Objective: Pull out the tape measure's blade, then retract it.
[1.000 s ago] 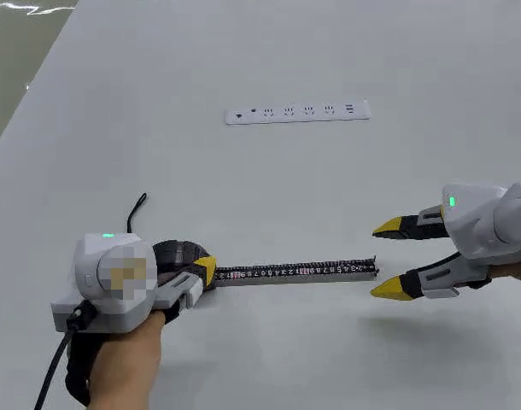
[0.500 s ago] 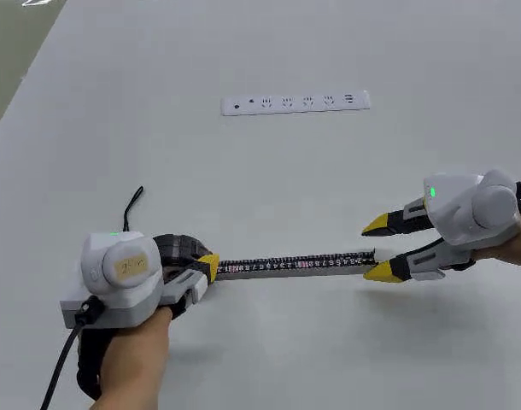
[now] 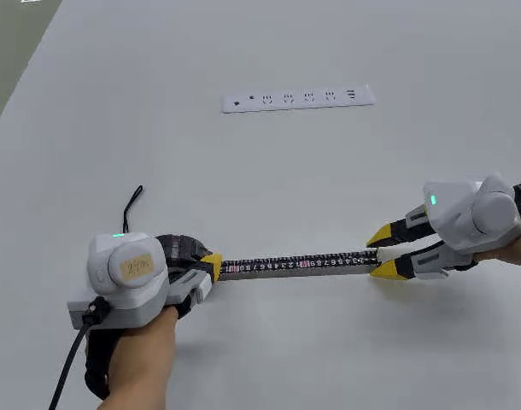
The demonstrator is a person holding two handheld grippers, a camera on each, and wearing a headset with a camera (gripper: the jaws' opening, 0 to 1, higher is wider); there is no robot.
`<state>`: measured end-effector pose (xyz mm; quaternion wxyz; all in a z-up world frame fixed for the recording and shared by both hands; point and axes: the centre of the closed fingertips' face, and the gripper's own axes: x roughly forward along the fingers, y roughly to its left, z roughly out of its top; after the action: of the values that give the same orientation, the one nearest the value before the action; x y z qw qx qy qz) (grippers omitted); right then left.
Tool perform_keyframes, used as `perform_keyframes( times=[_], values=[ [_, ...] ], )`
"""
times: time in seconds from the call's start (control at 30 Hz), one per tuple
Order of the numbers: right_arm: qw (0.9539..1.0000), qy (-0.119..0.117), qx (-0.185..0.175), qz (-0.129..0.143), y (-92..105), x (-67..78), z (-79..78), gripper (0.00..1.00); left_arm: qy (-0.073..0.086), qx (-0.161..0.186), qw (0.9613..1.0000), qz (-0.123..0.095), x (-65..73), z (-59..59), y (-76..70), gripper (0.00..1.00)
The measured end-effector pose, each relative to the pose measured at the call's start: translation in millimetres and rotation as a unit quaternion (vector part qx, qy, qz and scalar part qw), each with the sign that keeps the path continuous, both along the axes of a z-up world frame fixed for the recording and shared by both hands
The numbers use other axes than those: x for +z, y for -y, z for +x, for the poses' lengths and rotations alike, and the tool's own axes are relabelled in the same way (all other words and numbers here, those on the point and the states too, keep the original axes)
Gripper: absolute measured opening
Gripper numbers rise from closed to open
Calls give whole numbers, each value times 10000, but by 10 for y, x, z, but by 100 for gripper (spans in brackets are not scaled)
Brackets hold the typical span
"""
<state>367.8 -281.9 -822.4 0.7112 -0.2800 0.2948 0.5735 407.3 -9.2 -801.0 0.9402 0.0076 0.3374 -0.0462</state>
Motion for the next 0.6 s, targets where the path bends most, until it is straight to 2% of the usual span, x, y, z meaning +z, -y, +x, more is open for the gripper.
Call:
perform_keyframes(
  times=[0.2,0.6],
  values=[
    [9999,-28,-144,68,5,-37,17,16,-30,28,10000,-40,-36,-17,36,83],
    [9997,-51,-141,177,4,-30,8,15,-20,152,9999,-74,-71,8,48,81]
  ],
)
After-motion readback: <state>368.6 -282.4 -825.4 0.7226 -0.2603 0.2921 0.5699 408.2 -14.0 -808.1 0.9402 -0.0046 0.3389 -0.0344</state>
